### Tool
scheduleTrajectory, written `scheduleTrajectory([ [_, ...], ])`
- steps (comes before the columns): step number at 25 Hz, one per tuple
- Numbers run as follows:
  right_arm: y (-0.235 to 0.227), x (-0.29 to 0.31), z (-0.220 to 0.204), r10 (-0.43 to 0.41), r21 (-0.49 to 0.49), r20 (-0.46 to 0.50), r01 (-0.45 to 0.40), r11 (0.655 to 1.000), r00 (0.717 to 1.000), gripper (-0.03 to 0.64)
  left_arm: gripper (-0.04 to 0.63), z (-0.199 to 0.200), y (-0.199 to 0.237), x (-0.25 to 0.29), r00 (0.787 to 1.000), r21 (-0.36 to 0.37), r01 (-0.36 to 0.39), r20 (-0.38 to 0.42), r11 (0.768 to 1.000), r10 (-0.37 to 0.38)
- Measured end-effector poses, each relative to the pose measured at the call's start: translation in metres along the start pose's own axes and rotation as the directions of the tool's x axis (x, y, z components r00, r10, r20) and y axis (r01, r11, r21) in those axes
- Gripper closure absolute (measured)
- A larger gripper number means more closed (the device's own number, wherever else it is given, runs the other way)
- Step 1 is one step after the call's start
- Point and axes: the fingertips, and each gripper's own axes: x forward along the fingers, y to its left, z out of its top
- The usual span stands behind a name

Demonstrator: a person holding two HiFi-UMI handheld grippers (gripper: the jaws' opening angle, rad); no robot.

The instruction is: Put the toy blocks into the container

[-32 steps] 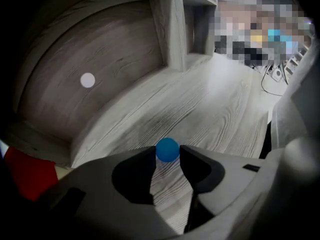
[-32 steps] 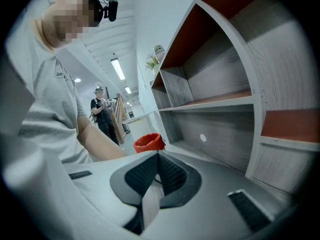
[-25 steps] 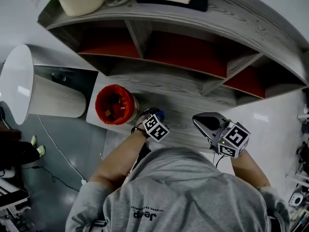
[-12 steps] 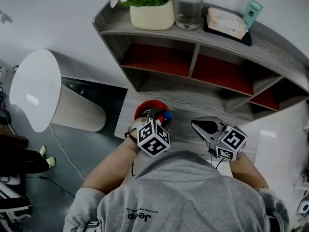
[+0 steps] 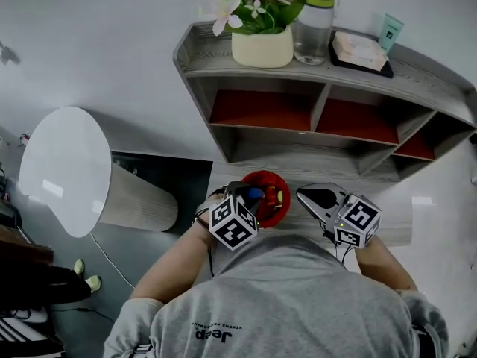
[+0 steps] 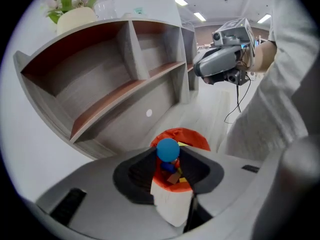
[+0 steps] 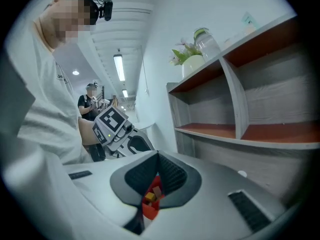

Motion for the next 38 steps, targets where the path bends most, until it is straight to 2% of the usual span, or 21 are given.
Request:
scheduleTrajectory([
  [4, 0.001, -0.002, 0.0, -0.037, 0.004, 0.001, 0.037, 0.999, 0.999, 0.598, 0.417, -0.003, -0.002, 0.003, 1.0, 0.005, 0.022, 0.003, 1.0, -0.022],
  [5, 0.001, -0.003, 0.0, -0.044, 0.004, 0.002, 0.044, 0.999, 0.999, 0.598, 0.394, -0.003, -0.003, 0.004, 1.0, 0.002, 0.03, 0.005, 1.0, -0.03],
  [6, 0.002, -0.003, 0.001, -0.05, 0.003, 0.002, 0.05, 0.999, 0.999, 0.598, 0.297, -0.001, -0.004, 0.005, 0.999, -0.002, 0.04, 0.015, 0.999, -0.04],
  [7, 0.002, -0.004, 0.001, -0.054, 0.001, 0.001, 0.054, 0.999, 0.999, 0.598, 0.273, 0.001, -0.005, 0.004, 0.998, -0.008, 0.05, 0.033, 0.999, -0.05],
  [13, 0.005, -0.01, -0.003, -0.078, -0.004, -0.018, 0.078, 0.997, 0.997, 0.598, 0.272, 0.025, -0.002, -0.006, 0.985, -0.03, 0.051, 0.169, 0.998, -0.045],
  [16, 0.002, -0.016, -0.004, -0.089, 0.009, -0.018, 0.089, 0.996, 0.996, 0.598, 0.308, 0.038, -0.004, -0.014, 0.963, -0.062, 0.066, 0.266, 0.996, -0.047],
  [19, -0.004, -0.024, -0.002, -0.092, 0.039, 0.001, 0.092, 0.995, 0.996, 0.598, 0.367, 0.055, -0.004, -0.028, 0.913, -0.146, 0.113, 0.405, 0.983, -0.045],
  [22, -0.012, -0.039, 0.003, -0.098, 0.041, 0.025, 0.097, 0.994, 0.995, 0.598, 0.402, 0.073, -0.01, -0.043, 0.84, -0.256, 0.211, 0.541, 0.943, -0.041],
  [24, -0.017, -0.055, 0.006, -0.096, 0.031, 0.039, 0.095, 0.995, 0.995, 0.598, 0.445, 0.084, -0.019, -0.054, 0.79, -0.297, 0.269, 0.612, 0.916, -0.033],
  [25, -0.019, -0.064, 0.008, -0.094, 0.028, 0.049, 0.093, 0.995, 0.994, 0.598, 0.459, 0.09, -0.023, -0.06, 0.77, -0.307, 0.278, 0.638, 0.91, -0.021],
  [29, -0.035, -0.109, 0.018, -0.081, 0.025, 0.104, 0.078, 0.997, 0.991, 0.598, 0.539, 0.118, -0.035, -0.071, 0.711, -0.33, 0.245, 0.701, 0.912, 0.063],
  [31, -0.044, -0.139, 0.024, -0.069, 0.017, 0.131, 0.067, 0.998, 0.989, 0.598, 0.579, 0.138, -0.043, -0.071, 0.677, -0.352, 0.242, 0.728, 0.904, 0.102],
  [36, -0.073, -0.223, 0.033, -0.075, 0.03, 0.189, 0.071, 0.997, 0.979, 0.6, 0.58, 0.194, -0.08, -0.062, 0.591, -0.376, 0.283, 0.793, 0.882, 0.148],
  [38, -0.087, -0.25, 0.026, -0.097, 0.039, 0.2, 0.091, 0.995, 0.975, 0.6, 0.58, 0.216, -0.096, -0.057, 0.576, -0.366, 0.291, 0.805, 0.884, 0.144],
])
